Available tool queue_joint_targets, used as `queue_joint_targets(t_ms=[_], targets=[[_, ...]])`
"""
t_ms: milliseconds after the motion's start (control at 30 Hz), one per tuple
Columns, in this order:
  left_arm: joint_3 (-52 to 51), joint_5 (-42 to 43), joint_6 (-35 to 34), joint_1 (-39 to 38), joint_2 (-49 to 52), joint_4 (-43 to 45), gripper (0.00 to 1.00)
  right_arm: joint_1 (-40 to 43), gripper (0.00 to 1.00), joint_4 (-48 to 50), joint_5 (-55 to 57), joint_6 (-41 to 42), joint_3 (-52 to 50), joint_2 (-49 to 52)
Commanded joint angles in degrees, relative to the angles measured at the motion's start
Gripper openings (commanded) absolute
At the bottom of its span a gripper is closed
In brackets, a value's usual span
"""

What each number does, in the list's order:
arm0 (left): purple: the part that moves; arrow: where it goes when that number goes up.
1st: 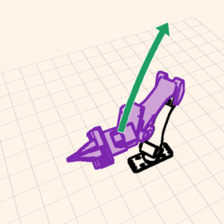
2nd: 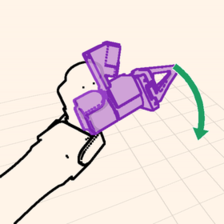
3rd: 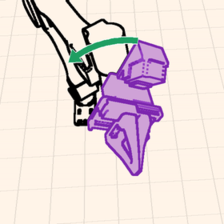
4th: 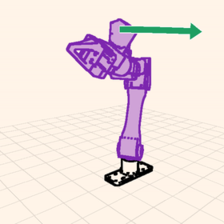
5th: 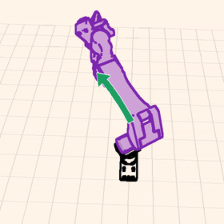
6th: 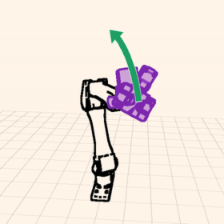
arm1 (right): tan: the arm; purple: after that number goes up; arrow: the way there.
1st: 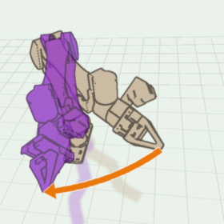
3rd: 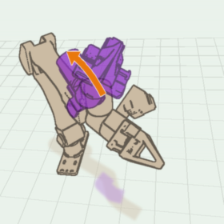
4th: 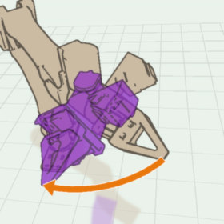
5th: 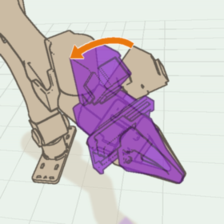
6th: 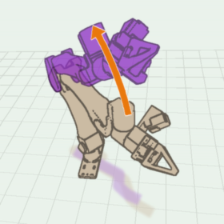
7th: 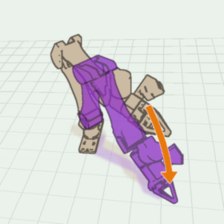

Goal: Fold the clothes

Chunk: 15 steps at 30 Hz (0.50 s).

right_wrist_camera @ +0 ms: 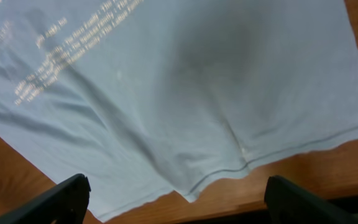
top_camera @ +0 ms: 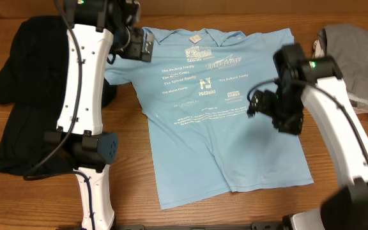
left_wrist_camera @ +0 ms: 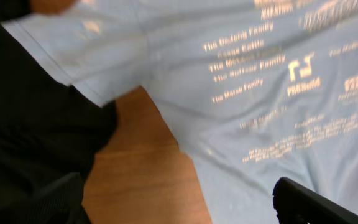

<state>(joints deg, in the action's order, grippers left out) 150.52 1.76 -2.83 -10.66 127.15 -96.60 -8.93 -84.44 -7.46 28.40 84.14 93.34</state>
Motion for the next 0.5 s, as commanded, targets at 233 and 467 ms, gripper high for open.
queue_joint_targets(t_ms=[233, 467], targets=[[-25.9, 0.3, 0.0, -6.0, -12.4, 2.1, 0.95, 0.3, 0.98, 14.0, -2.1, 4.9, -24.7, -13.9], [-36.2, 0.4, -0.7, -7.4, -12.5, 14.3, 0.97, 0.4, 0.94, 29.7, -4.2, 7.9, -33.8, -11.1]])
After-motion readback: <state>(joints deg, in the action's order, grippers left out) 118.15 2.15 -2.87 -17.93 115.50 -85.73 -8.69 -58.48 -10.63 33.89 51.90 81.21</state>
